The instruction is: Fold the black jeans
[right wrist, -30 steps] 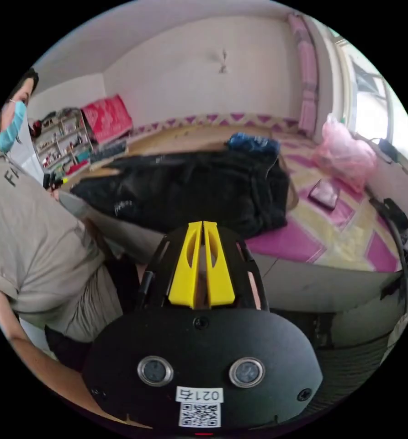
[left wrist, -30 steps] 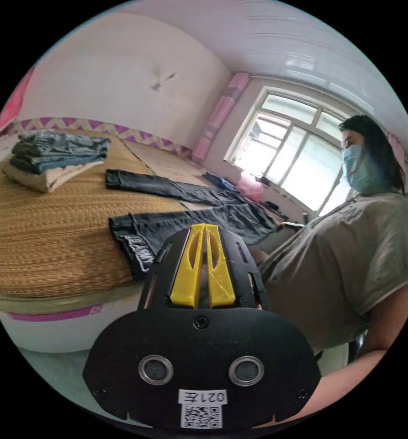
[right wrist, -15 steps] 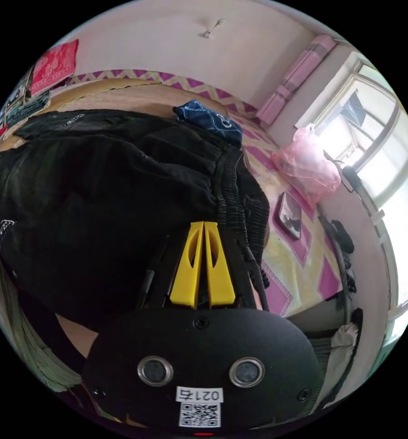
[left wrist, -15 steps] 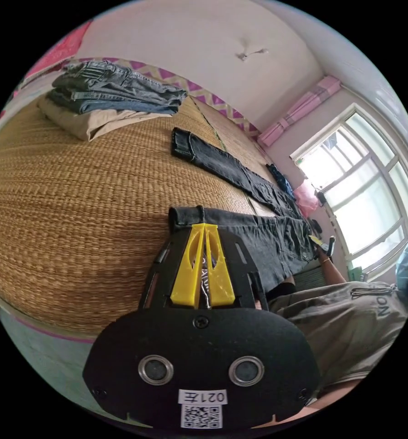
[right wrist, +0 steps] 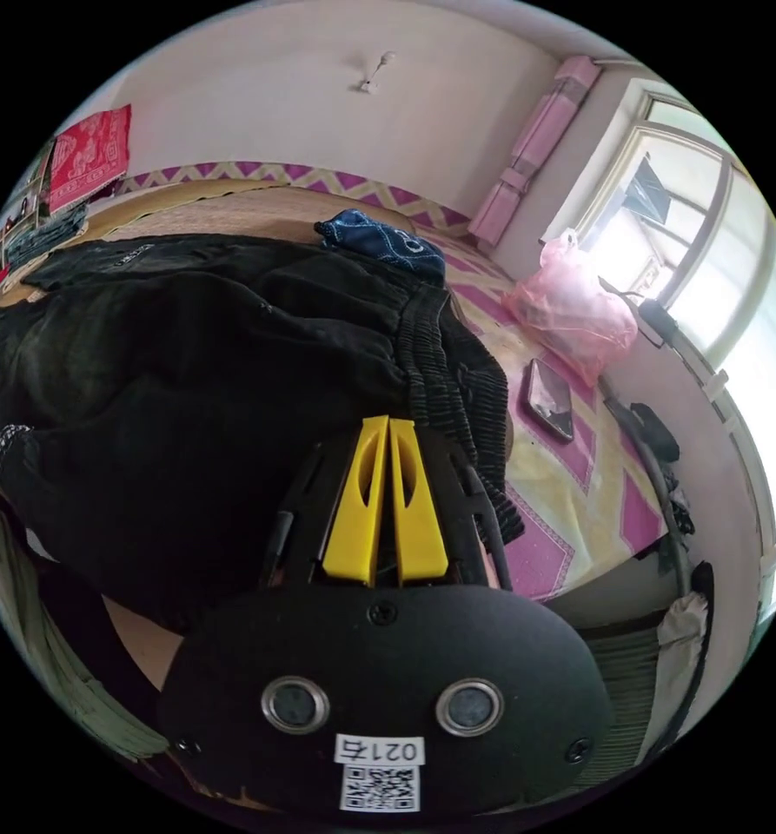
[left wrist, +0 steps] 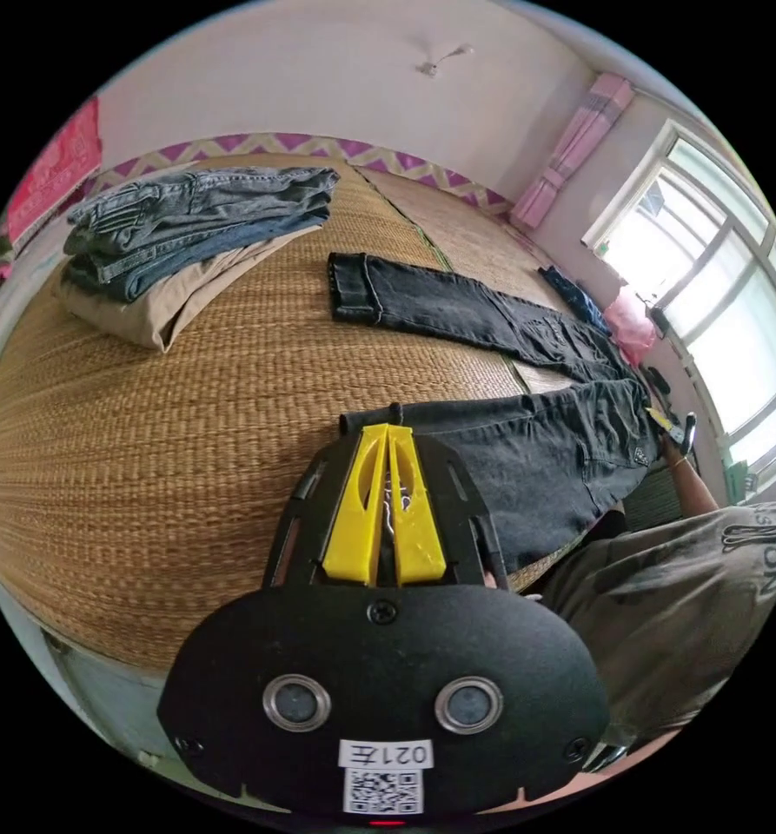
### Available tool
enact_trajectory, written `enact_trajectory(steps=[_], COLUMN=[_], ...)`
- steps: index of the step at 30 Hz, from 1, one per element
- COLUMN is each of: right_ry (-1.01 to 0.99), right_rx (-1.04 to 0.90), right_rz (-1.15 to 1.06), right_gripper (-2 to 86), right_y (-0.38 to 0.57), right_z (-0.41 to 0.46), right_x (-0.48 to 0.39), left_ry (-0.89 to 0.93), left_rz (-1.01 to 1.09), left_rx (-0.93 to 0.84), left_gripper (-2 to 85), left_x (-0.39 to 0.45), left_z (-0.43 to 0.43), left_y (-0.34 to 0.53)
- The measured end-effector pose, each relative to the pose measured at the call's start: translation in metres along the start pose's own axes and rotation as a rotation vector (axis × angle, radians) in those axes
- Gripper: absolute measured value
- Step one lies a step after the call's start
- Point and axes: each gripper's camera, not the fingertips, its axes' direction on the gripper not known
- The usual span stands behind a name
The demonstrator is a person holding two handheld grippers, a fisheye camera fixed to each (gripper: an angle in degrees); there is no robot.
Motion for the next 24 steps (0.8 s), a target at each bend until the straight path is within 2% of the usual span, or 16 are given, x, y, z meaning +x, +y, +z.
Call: enact_trajectory(steps=[2, 4, 5, 7, 10, 12, 16, 21, 24], right_ry=[-0.004, -0.020, -0.048, -0.156, -0.129, -0.123, -0.251, -0.145, -0.113], right_rx=[0.001, -0.031, -0.021, 0.083, 0.023, -0.041, -0.170, -0.447, -0.307], right_rz=[0.022, 0.097, 0.128, 0.214, 0.057, -0.017, 0.062, -0.039, -0.045], right_gripper=[-0.7, -0.9, -0.9, -1.0, -1.0, -1.0, -1.0, -1.0, -0.9], right_y=[-0.003, -0.015, -0.019, -0.045, -0.109, -0.146, -0.195, -0.148, -0.107], right_z=[0.000, -0.010, -0.016, -0.036, -0.003, 0.025, 0.049, 0.067, 0.039], right_x=[-0.002, 0.009, 0.016, 0.037, 0.015, 0.003, 0.020, 0.006, -0.006], left_ry=[0.034, 0.079, 0.181, 0.252, 0.196, 0.170, 0.035, 0.051, 0.092], left_rz=[-0.017, -0.039, -0.030, -0.009, 0.059, 0.120, 0.178, 0.176, 0.158], left_rx=[0.019, 0.121, 0.208, 0.292, 0.210, 0.099, 0.000, -0.045, -0.064], left_gripper=[-0.9, -0.9, -0.9, -0.9, -0.9, -0.9, -1.0, -1.0, -1.0], left_x=[-0.002, 0.000, 0.003, 0.016, 0.059, 0.100, 0.159, 0.187, 0.181], left_z=[-0.001, -0.015, -0.029, -0.043, -0.024, 0.024, 0.095, 0.151, 0.179], left_y=[0.001, 0.007, 0.009, 0.001, -0.052, -0.106, -0.176, -0.225, -0.233])
